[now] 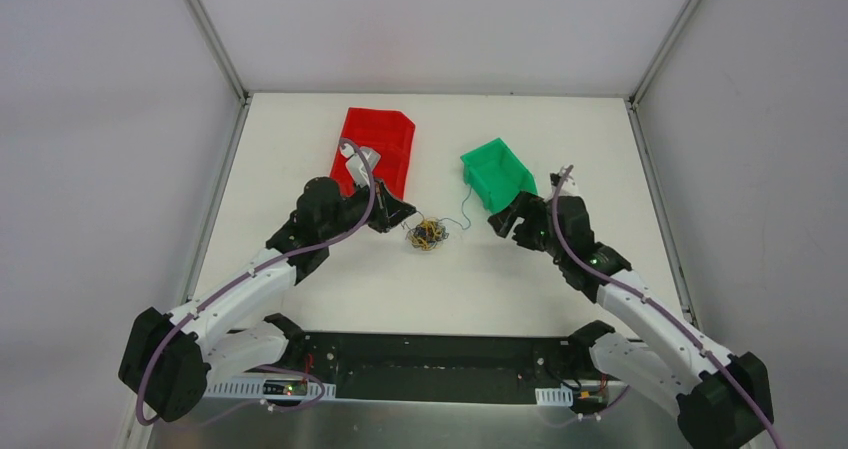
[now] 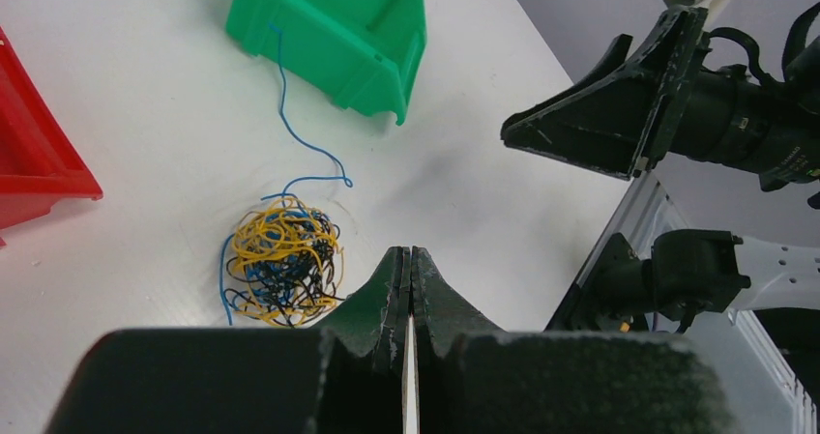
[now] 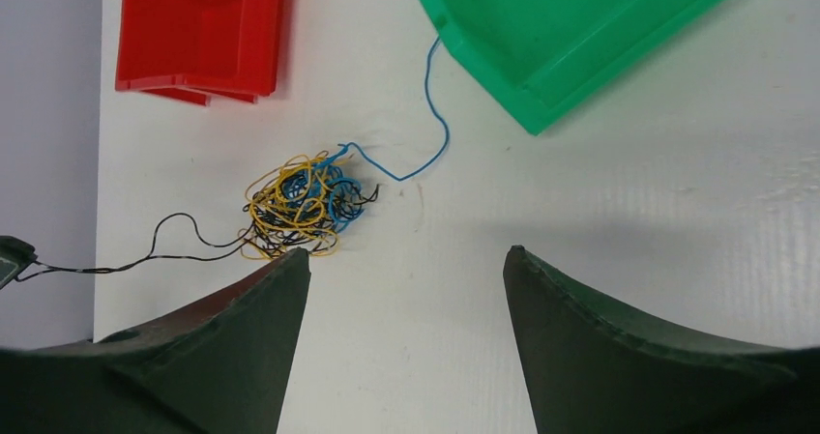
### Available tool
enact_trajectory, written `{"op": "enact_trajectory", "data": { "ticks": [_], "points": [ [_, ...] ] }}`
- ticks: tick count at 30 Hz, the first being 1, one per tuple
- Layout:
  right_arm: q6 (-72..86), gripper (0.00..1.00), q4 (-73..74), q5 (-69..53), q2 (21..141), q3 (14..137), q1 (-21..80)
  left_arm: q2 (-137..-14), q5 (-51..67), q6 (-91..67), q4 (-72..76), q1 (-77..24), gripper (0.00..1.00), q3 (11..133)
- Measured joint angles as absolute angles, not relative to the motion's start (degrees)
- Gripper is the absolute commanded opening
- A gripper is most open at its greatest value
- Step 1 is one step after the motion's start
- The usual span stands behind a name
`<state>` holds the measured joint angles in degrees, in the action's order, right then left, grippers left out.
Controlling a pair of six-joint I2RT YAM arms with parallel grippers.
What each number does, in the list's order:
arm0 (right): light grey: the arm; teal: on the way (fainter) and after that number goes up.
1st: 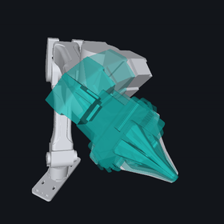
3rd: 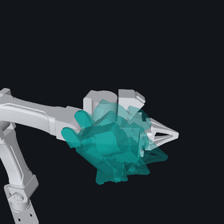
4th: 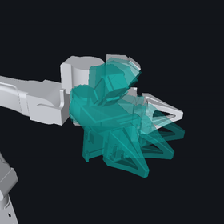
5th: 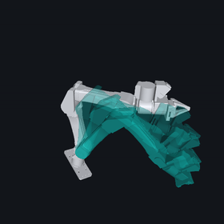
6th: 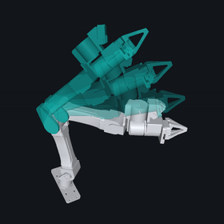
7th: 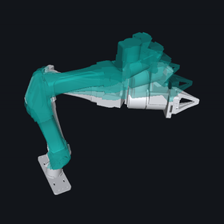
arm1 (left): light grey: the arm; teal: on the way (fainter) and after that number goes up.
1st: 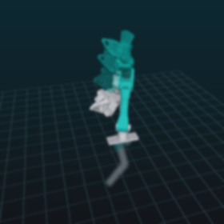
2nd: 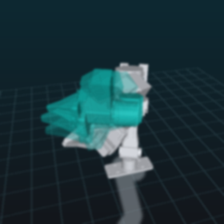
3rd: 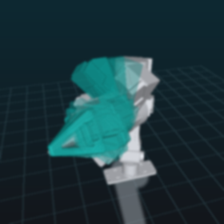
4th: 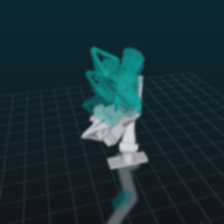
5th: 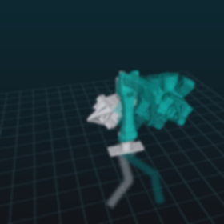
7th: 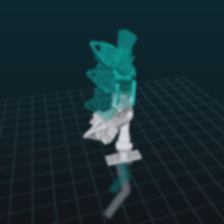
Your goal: Untangle the cables
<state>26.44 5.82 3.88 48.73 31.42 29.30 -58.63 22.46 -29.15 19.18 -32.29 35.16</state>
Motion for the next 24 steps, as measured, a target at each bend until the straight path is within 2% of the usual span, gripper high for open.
{"op": "enact_trajectory", "data": {
  "ticks": [8, 17, 24],
  "points": [
    [34.4, 0.77, -6.1, -0.8, 60.7, 31.5, 31.8, -58.8, 23.0, -28.7, 19.2, -32.3, 0.00, 35.2],
    [48.2, 0.77, -13.2, 6.9, 66.4, 30.5, 34.5, -58.8, 23.0, -27.6, 19.2, -32.3, 0.00, 35.2],
    [48.9, 0.72, -14.4, 13.0, 74.7, 32.2, 38.8, -58.8, 22.9, -27.4, 19.2, -32.3, 0.00, 35.1]
  ]
}}
